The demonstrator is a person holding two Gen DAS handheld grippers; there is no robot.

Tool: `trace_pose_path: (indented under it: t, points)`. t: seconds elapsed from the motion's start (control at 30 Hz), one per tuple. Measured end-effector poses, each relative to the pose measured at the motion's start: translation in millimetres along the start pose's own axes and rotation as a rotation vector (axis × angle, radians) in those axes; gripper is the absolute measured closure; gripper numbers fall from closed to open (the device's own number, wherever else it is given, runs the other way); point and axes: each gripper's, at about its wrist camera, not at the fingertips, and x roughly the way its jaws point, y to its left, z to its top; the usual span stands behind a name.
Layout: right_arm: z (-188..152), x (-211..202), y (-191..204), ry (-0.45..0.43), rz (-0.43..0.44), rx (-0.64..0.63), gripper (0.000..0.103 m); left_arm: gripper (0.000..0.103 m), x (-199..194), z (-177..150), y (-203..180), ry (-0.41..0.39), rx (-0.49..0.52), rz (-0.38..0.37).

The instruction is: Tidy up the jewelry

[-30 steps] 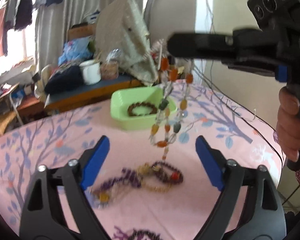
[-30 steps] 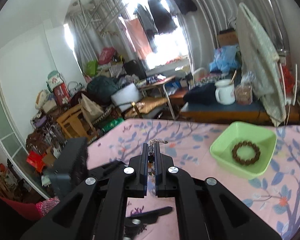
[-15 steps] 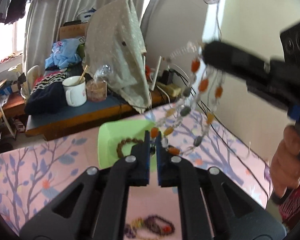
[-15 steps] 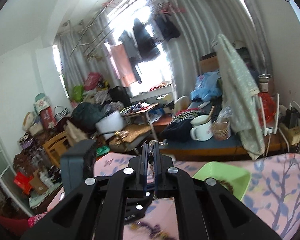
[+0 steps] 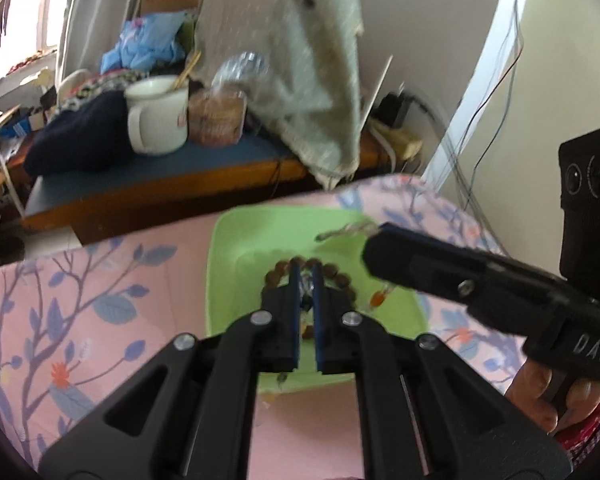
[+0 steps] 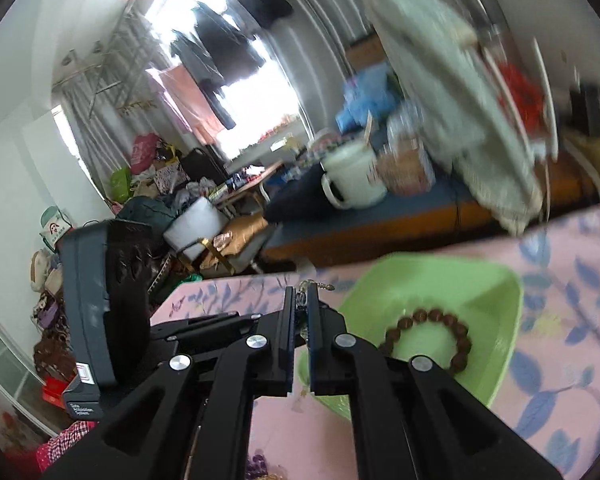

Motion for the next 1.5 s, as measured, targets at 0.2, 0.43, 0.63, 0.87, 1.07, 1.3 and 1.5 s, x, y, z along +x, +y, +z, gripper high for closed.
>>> trace_pose_path:
  t: [0.2,0.43,0.63,0.87,1.07,1.3,1.5]
  points:
    - [-20.5,24.2,-15.7,0.050,0.000,0.064,0.103,0.098,20.7,-6.8,13.0,0.050,-0.035,0.035]
    - [-27.4,32.9,-29.9,0.056,-0.055,0.154,0.103,0.098,37.8,2.0,33.8,0.129,-0.146,0.070]
    - [-46.4,-9.8,-2.7,0.014,0.005,0.060,0.103,0.098,13.0,3.2,42.6,0.094,-0.159,0.053]
    - [-89.1,0.6,24.5,0.166,0.010,-0.084,0.080,0.097,-44.4,-22.4,48.5,0.038,-0.164,-0.002]
    - [-94.9,46.5,18.0,0.245,-0.071,-0.094,0.083,0.097,-99.5,-62.4,56.8,-0.031,-0.159,0.019]
    - [-82.7,40.1,25.9,0.210,0.000,-0.059,0.103,0.097,-132.5,-108.9,70.5,-0.075,-0.159,0.084]
    - [-25.1,31.6,10.1,0.172,-0.116,-0.024,0.103,0.097,-137.1,-117.6,75.7,-0.091,-0.187,0.075]
